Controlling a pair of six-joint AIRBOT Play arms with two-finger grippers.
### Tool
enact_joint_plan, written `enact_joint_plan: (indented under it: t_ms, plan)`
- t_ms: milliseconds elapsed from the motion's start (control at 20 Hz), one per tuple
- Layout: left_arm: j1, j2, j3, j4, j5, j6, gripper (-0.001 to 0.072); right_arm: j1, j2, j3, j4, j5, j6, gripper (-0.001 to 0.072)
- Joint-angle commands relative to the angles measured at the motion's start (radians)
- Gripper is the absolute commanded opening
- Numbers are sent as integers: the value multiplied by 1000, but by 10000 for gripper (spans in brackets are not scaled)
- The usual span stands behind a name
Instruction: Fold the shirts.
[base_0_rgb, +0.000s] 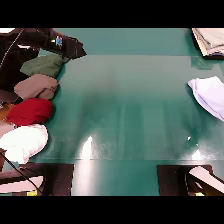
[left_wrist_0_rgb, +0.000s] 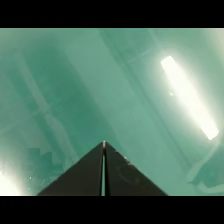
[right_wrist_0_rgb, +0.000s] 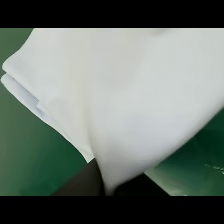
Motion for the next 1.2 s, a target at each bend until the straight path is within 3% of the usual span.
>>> enact_joint_plan:
  t_ms: [0,150,200,250,300,350,450,550,700,900,950,1000,1050,1150]
  plan:
    - [-2,1,0,0,2,0,24,-109,51,-81,-11,-46,37,11]
    - [-2,1,0,1,2,1,24,-115,56,-68,-159,6,37,13]
    - [-2,1,0,1,2,1,24,-115,44,-51,-210,47,37,75]
    - [-2,1,0,3,2,1,24,-115,23,-23,-262,114,37,349]
    - [-2,1,0,4,2,2,24,-116,0,13,-314,187,37,555]
    - [-2,1,0,4,0,2,24,-116,-24,59,-371,264,37,579]
    - [-2,1,0,3,0,1,24,-116,-62,160,-449,384,40,576]
    - [-2,1,0,3,0,1,24,-106,-80,242,-416,446,49,572]
    - [-2,1,0,3,16,1,24,2,-68,307,-291,451,106,571]
    - [-2,1,0,3,34,0,24,262,-24,311,-151,419,108,566]
    - [-2,1,0,2,37,0,24,341,-13,311,-148,406,108,422]
    - [-2,1,0,2,37,0,24,418,-3,311,-150,391,107,192]
    - [-2,1,0,2,37,0,24,487,3,311,-151,371,107,24]
    - [-2,1,0,2,37,0,24,612,13,311,-151,325,107,14]
